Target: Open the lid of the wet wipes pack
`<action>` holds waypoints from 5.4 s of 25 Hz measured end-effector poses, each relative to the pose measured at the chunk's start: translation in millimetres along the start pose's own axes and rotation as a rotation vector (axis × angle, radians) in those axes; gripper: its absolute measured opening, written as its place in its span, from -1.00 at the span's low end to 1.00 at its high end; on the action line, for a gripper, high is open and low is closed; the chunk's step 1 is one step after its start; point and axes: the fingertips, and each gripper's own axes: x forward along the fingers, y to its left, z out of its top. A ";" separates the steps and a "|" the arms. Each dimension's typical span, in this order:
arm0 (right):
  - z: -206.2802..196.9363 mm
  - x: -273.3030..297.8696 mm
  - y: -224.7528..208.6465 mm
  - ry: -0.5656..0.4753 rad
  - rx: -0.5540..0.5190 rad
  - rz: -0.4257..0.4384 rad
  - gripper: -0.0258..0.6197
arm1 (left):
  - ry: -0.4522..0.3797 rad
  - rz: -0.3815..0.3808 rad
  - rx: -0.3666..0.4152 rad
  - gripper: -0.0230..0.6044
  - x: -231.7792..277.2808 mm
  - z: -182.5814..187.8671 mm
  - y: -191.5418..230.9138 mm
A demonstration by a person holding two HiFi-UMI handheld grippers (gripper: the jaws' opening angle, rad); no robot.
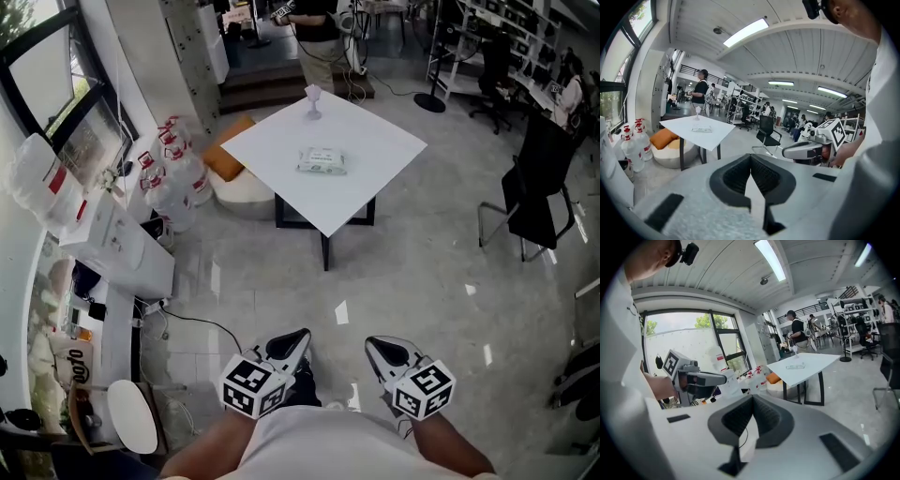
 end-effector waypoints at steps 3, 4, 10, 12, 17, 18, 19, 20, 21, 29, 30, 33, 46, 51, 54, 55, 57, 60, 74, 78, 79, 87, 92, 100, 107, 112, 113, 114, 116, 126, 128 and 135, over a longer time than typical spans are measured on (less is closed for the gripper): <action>22.7 26.2 -12.9 0.004 -0.007 0.001 -0.90 | -0.008 -0.005 0.005 -0.93 14.5 19.3 29.5; 31.9 34.7 -16.8 0.002 -0.012 0.001 -0.90 | -0.013 -0.007 0.008 -0.93 19.1 27.6 39.8; 84.7 87.8 -38.4 -0.015 -0.052 -0.030 -0.90 | -0.051 -0.036 0.053 -0.93 42.9 82.1 97.4; 95.8 106.0 -44.3 -0.017 -0.057 -0.043 -0.90 | -0.056 -0.050 0.064 -0.93 50.6 95.3 115.8; 112.9 150.8 -51.9 -0.009 -0.064 -0.061 -0.90 | -0.061 -0.089 0.077 -0.93 66.5 115.2 156.7; 115.4 158.7 -52.6 -0.008 -0.065 -0.063 -0.90 | -0.062 -0.095 0.080 -0.93 69.2 117.1 164.1; 117.6 166.0 -53.3 -0.007 -0.068 -0.065 -0.90 | -0.063 -0.100 0.082 -0.93 71.9 118.8 171.6; 119.3 172.7 -54.0 -0.005 -0.070 -0.067 -0.90 | -0.063 -0.103 0.083 -0.93 74.4 120.5 179.2; 120.1 178.4 -54.5 -0.001 -0.070 -0.070 -0.90 | -0.064 -0.105 0.084 -0.93 76.5 122.0 186.3; 121.1 203.8 -66.5 0.024 -0.046 -0.104 -0.90 | -0.035 -0.142 0.074 -0.93 90.8 113.5 211.9; 121.8 205.3 -69.2 0.026 -0.043 -0.109 -0.90 | -0.030 -0.144 0.070 -0.93 92.9 112.5 213.8; 126.0 210.8 -76.4 0.030 -0.024 -0.117 -0.90 | -0.021 -0.155 0.057 -0.93 99.7 113.9 218.7; 165.4 262.4 -148.2 0.024 -0.038 -0.049 -0.90 | -0.005 -0.091 0.030 -0.93 164.6 142.6 262.7; 200.4 285.5 -199.3 0.026 -0.070 0.009 -0.90 | 0.005 -0.046 0.027 -0.93 210.6 171.3 278.6; 219.4 294.4 -235.4 0.028 -0.094 0.029 -0.90 | -0.003 -0.012 0.040 -0.93 241.1 193.4 287.9; 222.6 296.8 -247.4 0.033 -0.094 0.037 -0.90 | -0.004 0.001 0.038 -0.93 250.8 199.1 290.1; 227.1 301.9 -268.7 0.043 -0.093 0.057 -0.90 | -0.001 0.023 0.033 -0.93 268.8 206.5 292.7; 234.3 311.8 -293.1 0.053 -0.099 0.101 -0.90 | 0.015 0.058 0.025 -0.93 292.2 212.4 297.2; 249.5 363.0 -341.5 0.072 -0.137 0.128 -0.90 | 0.066 0.109 -0.006 -0.93 327.9 212.4 341.7; 260.2 371.9 -333.2 0.059 -0.115 0.071 -0.90 | 0.069 0.047 0.031 -0.93 327.9 226.8 354.7; 262.0 374.3 -330.2 0.058 -0.117 0.060 -0.90 | 0.071 0.035 0.039 -0.93 327.6 229.3 358.5; 265.6 395.5 -318.6 0.058 -0.171 -0.009 -0.90 | 0.086 -0.030 0.074 -0.93 326.7 223.2 377.4; 265.8 403.4 -312.3 0.060 -0.177 -0.034 -0.90 | 0.097 -0.055 0.098 -0.93 318.2 220.4 383.8; 271.9 407.9 -307.9 0.060 -0.205 -0.056 -0.90 | 0.071 -0.057 0.093 -0.93 310.5 229.7 396.4; 273.0 407.8 -305.9 0.087 -0.304 -0.072 -0.76 | 0.069 -0.061 0.095 -0.93 309.1 229.8 393.1; 267.7 411.8 -303.8 0.110 -0.335 -0.066 -0.76 | 0.067 -0.056 0.090 -0.93 306.4 228.3 393.2; 267.2 412.9 -303.7 0.112 -0.333 -0.064 -0.76 | 0.067 -0.053 0.088 -0.93 306.0 228.2 393.8; 266.5 414.0 -303.9 0.114 -0.334 -0.062 -0.76 | 0.067 -0.051 0.086 -0.93 305.7 227.7 394.5; 264.5 416.4 -305.2 0.124 -0.345 -0.058 -0.77 | 0.070 -0.044 0.079 -0.93 304.5 226.0 395.8; 232.6 468.3 -344.5 0.304 -0.586 -0.071 -0.78 | 0.087 0.037 0.015 -0.93 287.7 202.6 416.2; 228.6 482.0 -352.6 0.329 -0.606 -0.068 -0.78 | 0.091 0.054 0.000 -0.93 284.1 197.4 420.2; 209.0 527.1 -370.2 0.421 -0.673 -0.036 -0.77 | 0.091 0.103 -0.045 -0.93 272.2 188.6 431.5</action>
